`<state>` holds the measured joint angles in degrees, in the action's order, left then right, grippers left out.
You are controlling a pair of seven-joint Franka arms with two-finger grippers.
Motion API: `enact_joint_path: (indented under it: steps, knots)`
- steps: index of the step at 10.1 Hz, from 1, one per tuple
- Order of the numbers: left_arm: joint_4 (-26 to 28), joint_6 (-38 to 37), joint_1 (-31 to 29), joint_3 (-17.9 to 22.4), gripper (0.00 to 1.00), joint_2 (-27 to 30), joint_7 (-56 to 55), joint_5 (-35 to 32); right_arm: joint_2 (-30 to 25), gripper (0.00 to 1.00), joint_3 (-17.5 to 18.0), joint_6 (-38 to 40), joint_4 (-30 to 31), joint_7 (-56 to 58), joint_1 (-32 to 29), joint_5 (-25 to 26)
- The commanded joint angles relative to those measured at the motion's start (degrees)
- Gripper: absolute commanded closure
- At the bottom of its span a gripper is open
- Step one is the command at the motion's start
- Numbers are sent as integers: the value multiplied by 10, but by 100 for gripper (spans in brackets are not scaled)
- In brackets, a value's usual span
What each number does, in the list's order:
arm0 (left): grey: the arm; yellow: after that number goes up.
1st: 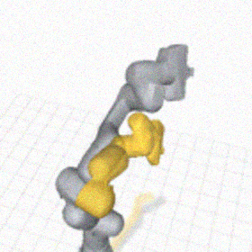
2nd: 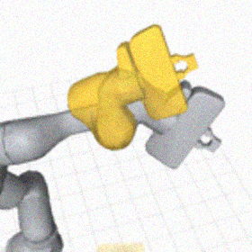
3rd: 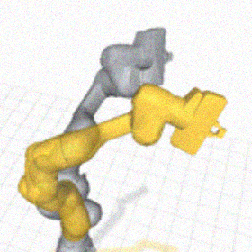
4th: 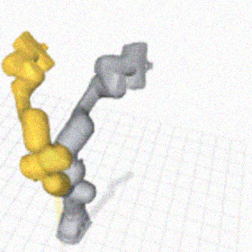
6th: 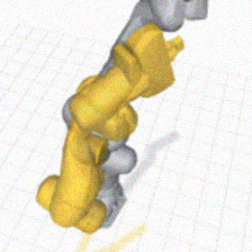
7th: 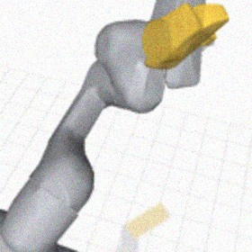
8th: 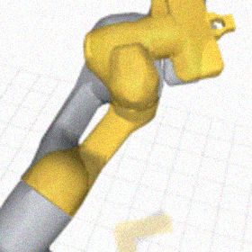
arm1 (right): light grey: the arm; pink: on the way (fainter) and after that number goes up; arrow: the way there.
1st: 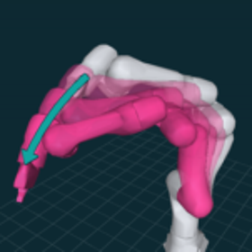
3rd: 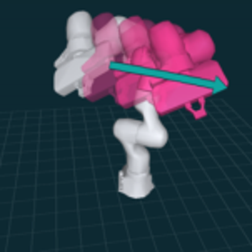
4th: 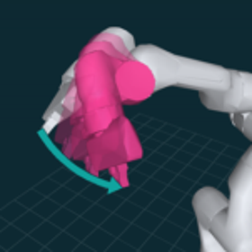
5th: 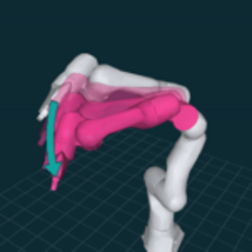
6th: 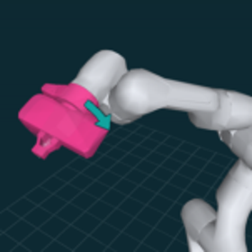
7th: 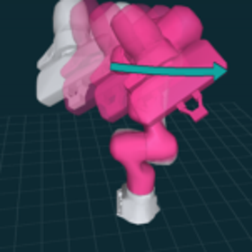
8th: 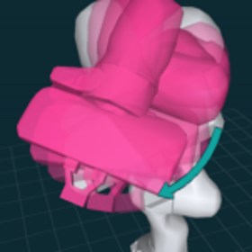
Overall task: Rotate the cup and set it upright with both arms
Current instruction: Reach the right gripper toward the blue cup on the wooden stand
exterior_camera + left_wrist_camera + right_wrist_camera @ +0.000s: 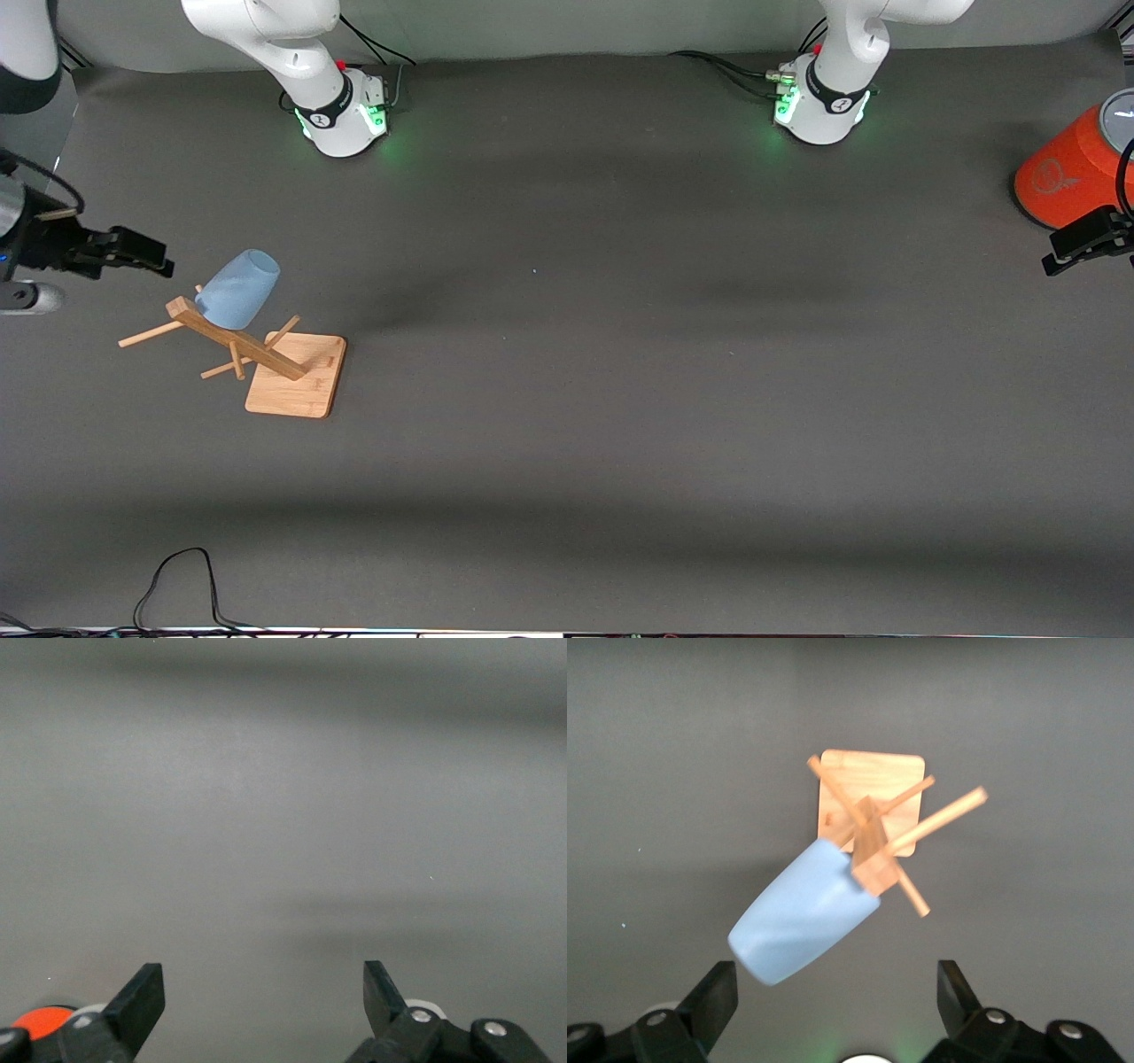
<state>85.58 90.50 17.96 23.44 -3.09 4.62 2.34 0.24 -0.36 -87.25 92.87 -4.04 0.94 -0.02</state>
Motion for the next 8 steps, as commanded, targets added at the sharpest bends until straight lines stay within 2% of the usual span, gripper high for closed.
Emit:
enact_joint_path:
  steps: [1,3,7,8]
  knots:
    - [-9,-3,2,0,0,0,3,4,-54,0,0,-29,68,-56,22,5]
    - [-9,-5,3,-1,0,1,3,6,-51,0,0,-31,67,-108,32,1]
    - [-9,-9,2,-6,0,2,2,6,-44,0,-10,-38,70,-390,27,-24]
    - [-9,-9,2,-6,0,2,2,6,-45,0,-15,-37,76,-430,27,-38]
